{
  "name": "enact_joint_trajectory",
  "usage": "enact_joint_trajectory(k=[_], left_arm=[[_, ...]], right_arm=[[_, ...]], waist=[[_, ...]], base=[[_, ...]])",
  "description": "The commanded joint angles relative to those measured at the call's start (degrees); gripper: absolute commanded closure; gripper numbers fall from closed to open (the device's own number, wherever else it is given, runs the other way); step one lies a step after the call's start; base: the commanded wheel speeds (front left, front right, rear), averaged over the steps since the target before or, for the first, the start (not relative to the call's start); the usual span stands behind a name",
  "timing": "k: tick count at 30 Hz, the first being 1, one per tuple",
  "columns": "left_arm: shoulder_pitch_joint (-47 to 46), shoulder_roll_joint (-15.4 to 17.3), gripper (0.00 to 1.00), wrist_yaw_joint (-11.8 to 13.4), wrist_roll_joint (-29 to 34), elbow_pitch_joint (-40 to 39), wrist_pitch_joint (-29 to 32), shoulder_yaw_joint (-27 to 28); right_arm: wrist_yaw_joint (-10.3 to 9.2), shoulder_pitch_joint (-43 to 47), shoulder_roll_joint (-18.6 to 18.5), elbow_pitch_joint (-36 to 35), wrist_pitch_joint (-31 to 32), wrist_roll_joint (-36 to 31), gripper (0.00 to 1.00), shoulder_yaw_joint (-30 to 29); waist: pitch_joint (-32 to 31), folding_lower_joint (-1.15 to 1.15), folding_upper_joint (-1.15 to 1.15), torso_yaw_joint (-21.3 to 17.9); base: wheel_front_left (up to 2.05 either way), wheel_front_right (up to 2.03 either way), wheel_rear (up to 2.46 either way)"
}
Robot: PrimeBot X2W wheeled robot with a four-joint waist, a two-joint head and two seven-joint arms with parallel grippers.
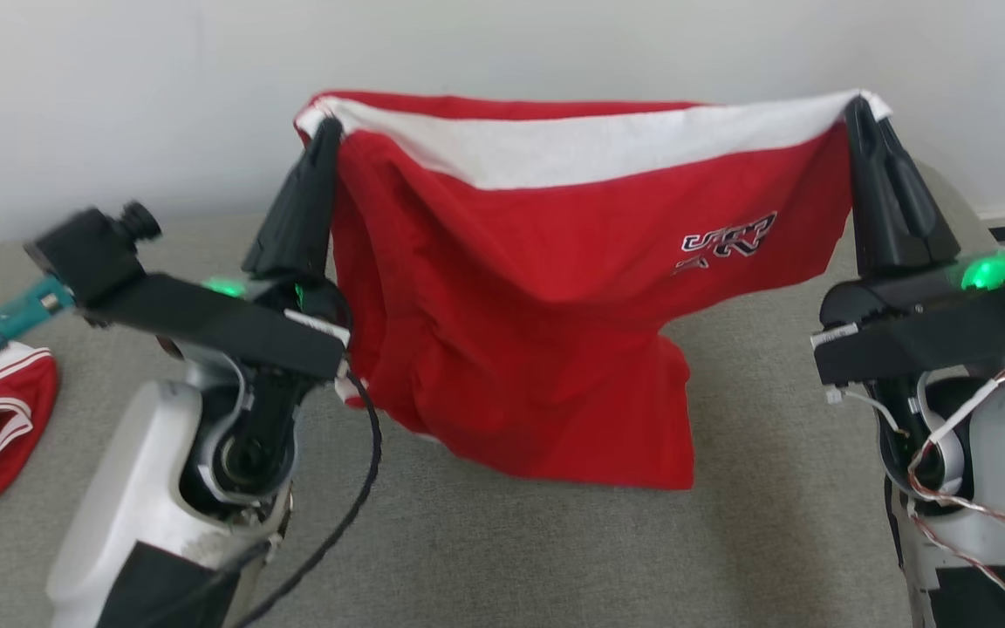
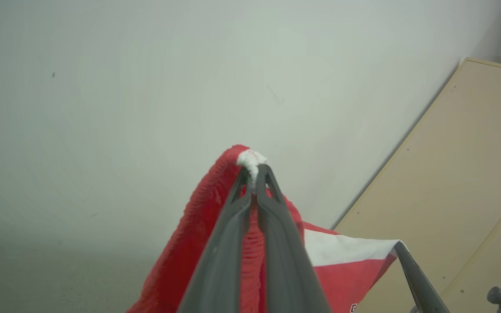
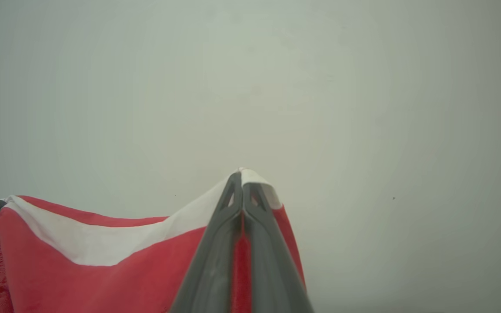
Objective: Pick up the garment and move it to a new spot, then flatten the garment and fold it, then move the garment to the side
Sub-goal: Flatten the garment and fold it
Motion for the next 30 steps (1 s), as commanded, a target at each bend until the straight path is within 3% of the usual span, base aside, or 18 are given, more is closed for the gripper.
enact_joint_trajectory(k=[1, 10, 14, 19, 24, 30], left_arm=[[-1.56, 0.41, 1.0, 0.15, -0.13, -0.05, 0.46, 0.37], [-9.55, 0.18, 1.0, 0.23, -3.54, 0.05, 2.35, 3.3], [-14.47, 0.11, 1.0, 0.77, -1.48, 3.9, 1.33, 3.09], [-19.22, -0.81, 1.0, 0.81, 0.2, 9.2, -1.44, 3.93], [-25.22, -1.82, 1.0, 0.15, 2.41, 16.48, -8.07, 5.84], [-29.51, -3.18, 1.0, -2.21, 7.83, 19.09, -12.73, 11.6]], right_arm=[[-0.13, -1.37, -0.03, 0.07, -0.66, -0.13, 1.0, 0.84], [-0.13, -11.33, -1.16, 0.98, -3.51, -3.45, 1.0, 1.82], [-0.13, -15.68, -3.2, 6.27, 0.02, -2.8, 1.0, 3.95], [-0.13, -20.94, -4.1, 12.51, 0.13, -3.39, 1.0, 5.64], [-0.13, -29.37, -2.5, 22.83, -5.59, -5.72, 1.0, 6.69], [-0.14, -37.73, -0.86, 31.04, -19.04, -15.6, 1.0, 4.95]], waist=[[0.58, 0.0, 0.0, -0.77], [3.41, 0.0, 0.0, -2.1], [5.66, 0.0, 0.0, -1.81], [7.62, 0.0, 0.0, -1.97], [9.4, 0.0, 0.0, -2.6], [11.87, 0.0, 0.0, -3.38]], base=[[0.0, 0.0, 0.0], [0.0, 0.0, 0.0], [0.0, 0.0, 0.0], [0.0, 0.0, 0.0], [0.0, 0.0, 0.0], [0.0, 0.0, 0.0]])
